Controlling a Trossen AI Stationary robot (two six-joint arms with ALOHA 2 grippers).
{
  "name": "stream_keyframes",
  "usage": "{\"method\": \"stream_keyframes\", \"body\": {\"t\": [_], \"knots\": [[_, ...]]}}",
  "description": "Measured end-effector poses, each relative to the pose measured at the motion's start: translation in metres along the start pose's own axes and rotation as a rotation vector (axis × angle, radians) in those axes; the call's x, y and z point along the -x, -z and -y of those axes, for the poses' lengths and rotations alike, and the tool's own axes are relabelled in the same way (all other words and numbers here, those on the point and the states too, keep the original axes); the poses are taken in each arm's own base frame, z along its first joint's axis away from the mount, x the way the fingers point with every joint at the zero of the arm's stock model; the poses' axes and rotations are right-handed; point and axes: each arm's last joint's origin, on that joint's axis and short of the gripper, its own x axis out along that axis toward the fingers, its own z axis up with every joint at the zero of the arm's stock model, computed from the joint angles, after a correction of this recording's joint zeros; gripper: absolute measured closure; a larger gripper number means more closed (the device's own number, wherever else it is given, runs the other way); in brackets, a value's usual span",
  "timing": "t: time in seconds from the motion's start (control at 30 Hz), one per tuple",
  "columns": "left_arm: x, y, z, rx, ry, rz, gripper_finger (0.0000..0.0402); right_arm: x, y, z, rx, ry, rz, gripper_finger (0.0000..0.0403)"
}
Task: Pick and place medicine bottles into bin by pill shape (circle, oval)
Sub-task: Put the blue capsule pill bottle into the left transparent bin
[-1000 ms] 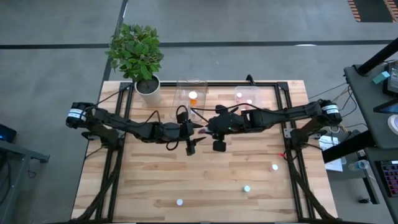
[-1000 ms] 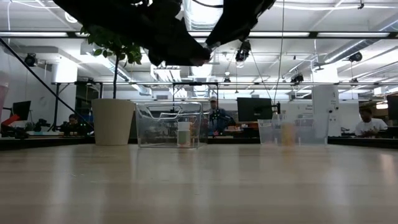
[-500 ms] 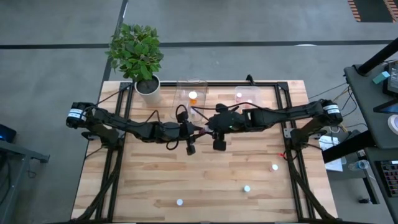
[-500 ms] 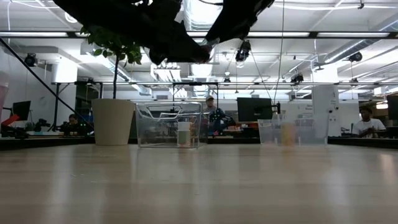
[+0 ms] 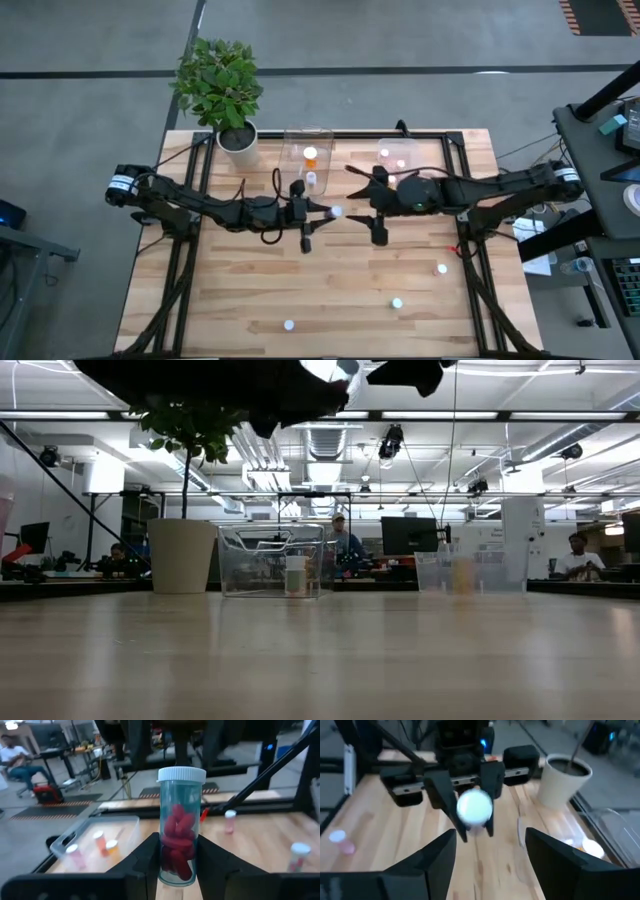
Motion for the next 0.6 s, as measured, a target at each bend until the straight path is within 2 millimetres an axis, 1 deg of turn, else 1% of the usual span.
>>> {"method": "stream_keyframes", "body": {"t": [0.13, 0.3, 0.47, 0.6], "knots": [[0.000, -0.005, 0.001, 0.013, 0.036, 0.055, 0.0314, 0.002, 0.020, -0.005, 0.013, -0.013, 0.141, 0.0172], [0.000, -0.008, 0.000, 0.022, 0.038, 0.082, 0.0312, -0.009, 0.044, -0.012, 0.049, -0.020, 0.305, 0.0176], [0.001, -0.010, 0.000, 0.027, 0.036, 0.098, 0.0312, -0.022, 0.052, -0.014, 0.042, -0.007, 0.425, 0.0190], [0.001, -0.010, 0.000, 0.027, 0.036, 0.099, 0.0311, -0.033, 0.056, -0.017, 0.043, -0.007, 0.457, 0.0203]]}}
